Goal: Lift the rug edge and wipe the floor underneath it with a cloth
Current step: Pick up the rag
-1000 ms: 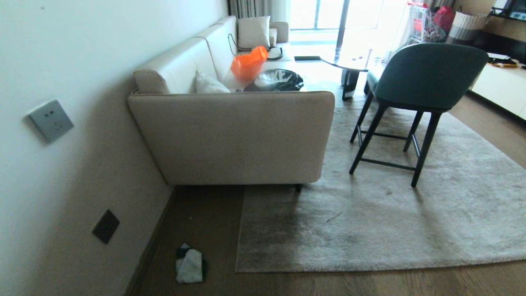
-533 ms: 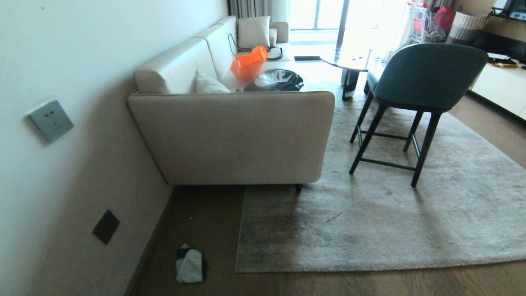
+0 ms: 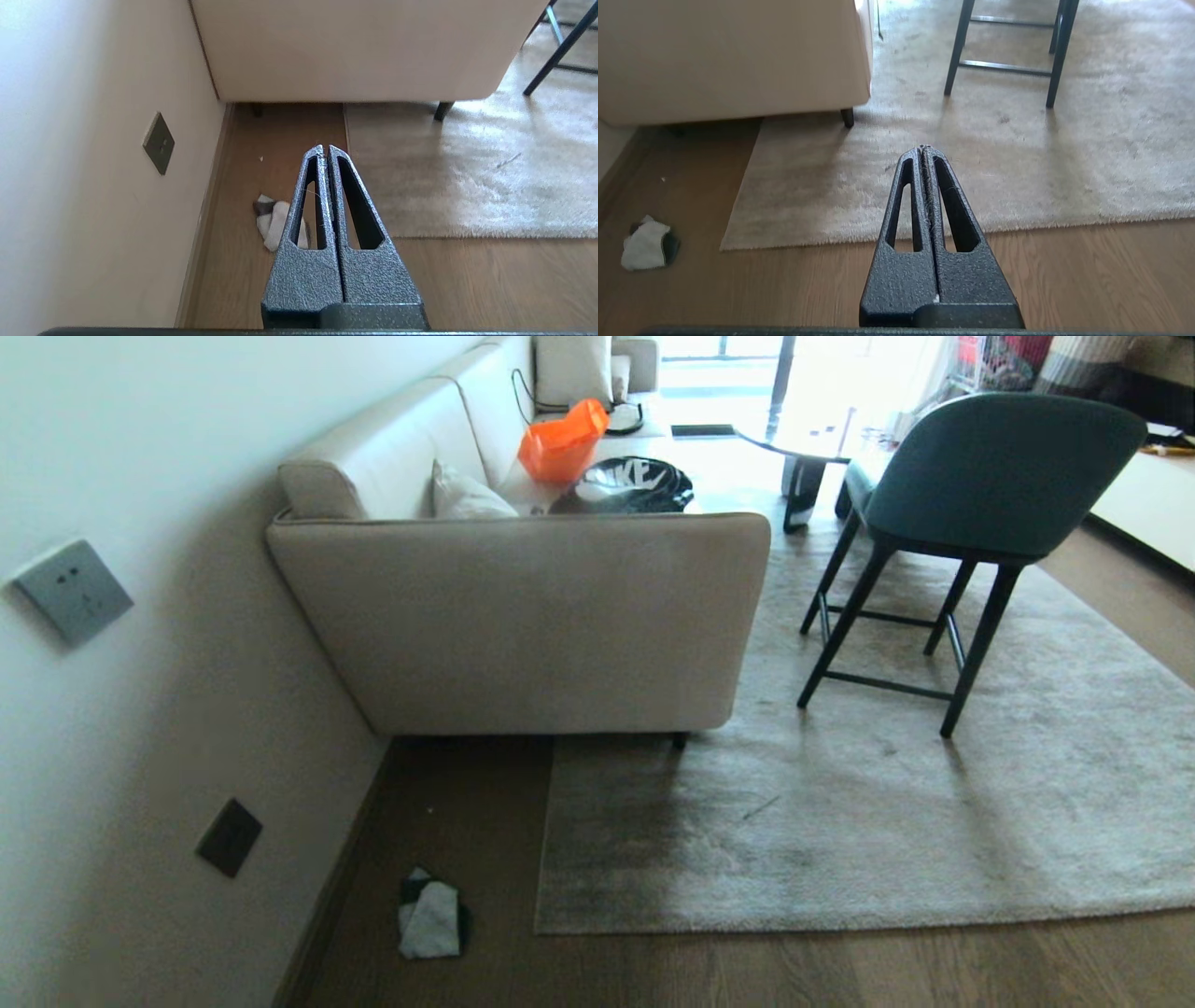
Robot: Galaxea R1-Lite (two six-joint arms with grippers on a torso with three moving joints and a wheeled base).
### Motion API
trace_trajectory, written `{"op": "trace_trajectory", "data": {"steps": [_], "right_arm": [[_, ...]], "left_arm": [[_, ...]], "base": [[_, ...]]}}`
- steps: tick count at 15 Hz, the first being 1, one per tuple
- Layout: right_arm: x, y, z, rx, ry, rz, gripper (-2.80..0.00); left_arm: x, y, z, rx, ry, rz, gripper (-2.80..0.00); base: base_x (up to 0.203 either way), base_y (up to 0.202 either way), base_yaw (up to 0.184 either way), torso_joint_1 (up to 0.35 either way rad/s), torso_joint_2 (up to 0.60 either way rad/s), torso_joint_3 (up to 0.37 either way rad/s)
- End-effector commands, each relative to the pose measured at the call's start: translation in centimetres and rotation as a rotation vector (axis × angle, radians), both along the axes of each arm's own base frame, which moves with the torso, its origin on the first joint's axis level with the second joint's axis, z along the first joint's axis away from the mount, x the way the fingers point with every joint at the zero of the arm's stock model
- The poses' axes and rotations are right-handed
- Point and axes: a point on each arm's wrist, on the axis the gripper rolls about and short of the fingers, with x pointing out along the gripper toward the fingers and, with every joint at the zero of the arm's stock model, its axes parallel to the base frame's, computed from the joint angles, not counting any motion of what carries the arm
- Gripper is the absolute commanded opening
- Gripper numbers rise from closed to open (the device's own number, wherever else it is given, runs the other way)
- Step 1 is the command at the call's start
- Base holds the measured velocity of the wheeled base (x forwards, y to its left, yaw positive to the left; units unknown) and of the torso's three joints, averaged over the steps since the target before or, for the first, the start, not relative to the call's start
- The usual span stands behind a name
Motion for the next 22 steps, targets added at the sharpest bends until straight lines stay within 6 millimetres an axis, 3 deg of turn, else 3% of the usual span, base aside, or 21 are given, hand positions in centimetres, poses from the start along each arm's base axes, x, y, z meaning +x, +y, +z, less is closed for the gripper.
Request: {"op": "trace_trajectory", "data": {"steps": [1, 22], "right_arm": [[0.00, 0.00, 0.01, 0.000, -0.001, 0.000, -2.80], [0.00, 0.00, 0.01, 0.000, -0.001, 0.000, -2.80]], "left_arm": [[0.00, 0.00, 0.01, 0.000, -0.001, 0.001, -2.80], [0.00, 0.00, 0.01, -0.002, -0.001, 0.001, -2.80]], "base": [[0.000, 0.000, 0.000, 0.004, 0.00, -0.203], [0.000, 0.000, 0.000, 0.005, 0.00, -0.199]]}}
